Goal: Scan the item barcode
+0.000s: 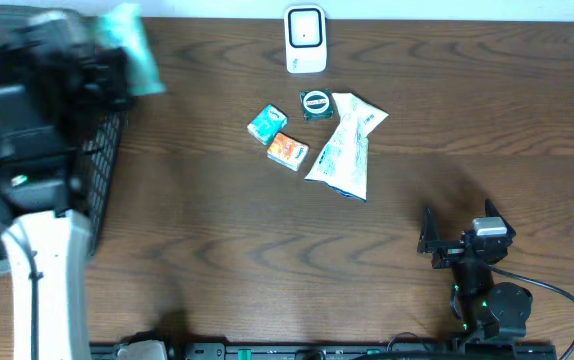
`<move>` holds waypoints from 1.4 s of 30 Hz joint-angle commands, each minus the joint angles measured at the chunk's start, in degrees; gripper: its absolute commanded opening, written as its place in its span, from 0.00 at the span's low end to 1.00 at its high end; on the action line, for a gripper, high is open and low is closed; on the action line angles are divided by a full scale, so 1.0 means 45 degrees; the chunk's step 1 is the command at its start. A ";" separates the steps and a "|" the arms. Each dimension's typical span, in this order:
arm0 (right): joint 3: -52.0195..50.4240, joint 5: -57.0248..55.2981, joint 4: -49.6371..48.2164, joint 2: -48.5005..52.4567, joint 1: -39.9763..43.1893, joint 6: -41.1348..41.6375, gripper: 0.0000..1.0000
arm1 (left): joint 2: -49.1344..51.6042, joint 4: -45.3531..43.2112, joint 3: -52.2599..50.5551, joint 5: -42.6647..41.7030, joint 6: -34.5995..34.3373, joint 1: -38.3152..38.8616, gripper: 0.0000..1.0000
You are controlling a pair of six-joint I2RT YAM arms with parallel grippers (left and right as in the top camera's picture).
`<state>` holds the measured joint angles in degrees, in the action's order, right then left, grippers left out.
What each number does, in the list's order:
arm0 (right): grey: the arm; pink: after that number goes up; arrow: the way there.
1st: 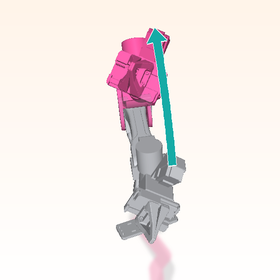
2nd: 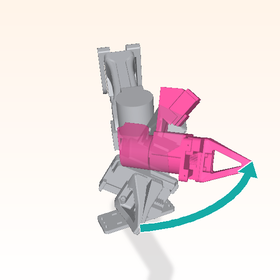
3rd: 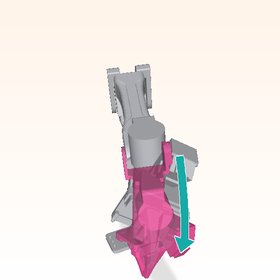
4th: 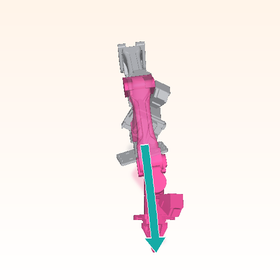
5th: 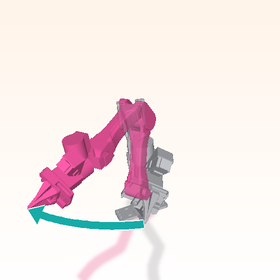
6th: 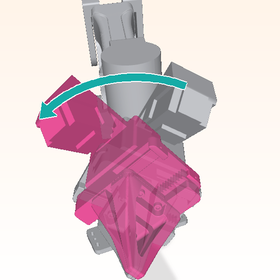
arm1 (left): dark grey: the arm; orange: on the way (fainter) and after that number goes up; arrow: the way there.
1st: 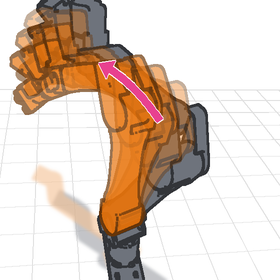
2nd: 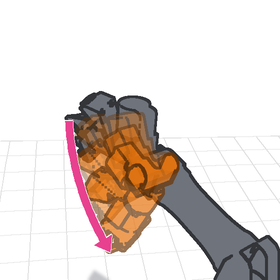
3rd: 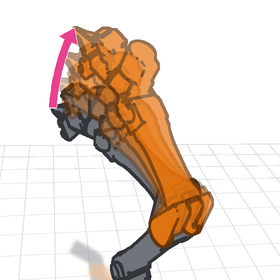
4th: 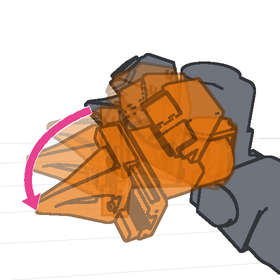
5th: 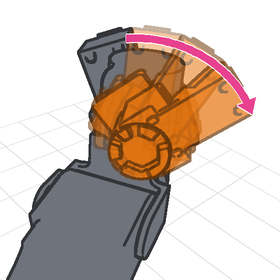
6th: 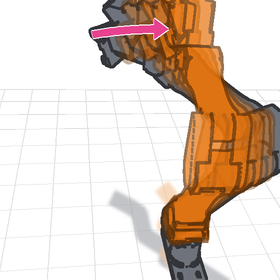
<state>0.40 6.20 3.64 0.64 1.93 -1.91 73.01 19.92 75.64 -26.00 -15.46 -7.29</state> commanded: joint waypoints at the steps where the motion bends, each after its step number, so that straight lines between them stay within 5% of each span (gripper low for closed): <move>1: -0.0019 0.0078 0.0053 -0.0068 0.0073 0.0131 0.99 | 0.1122 -0.0015 0.0160 -0.0248 -0.0393 0.1632 0.07; 17: -0.0019 0.0078 0.0053 -0.0068 0.0073 0.0131 0.99 | 0.7189 -0.0855 0.0160 0.0262 -0.0403 0.4915 0.08; 24: -0.0019 0.0078 0.0053 -0.0068 0.0073 0.0131 0.99 | 0.6615 -0.0573 0.0160 0.1438 0.0185 0.4405 0.34; 28: -0.0019 0.0078 0.0053 -0.0068 0.0073 0.0131 0.99 | 0.5989 0.0364 0.0160 0.3609 0.0185 0.3842 0.72; 32: -0.0019 0.0078 0.0053 -0.0068 0.0073 0.0131 0.99 | 0.5911 0.1214 0.0160 0.4284 0.0185 0.3512 0.99; 42: -0.0019 0.0078 0.0049 -0.0068 0.0073 0.0131 0.99 | 0.5935 0.2647 0.0160 0.8660 0.0180 0.3468 0.98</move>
<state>0.40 6.20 3.64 0.64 1.93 -1.91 99.96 30.89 75.66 3.95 -15.00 8.40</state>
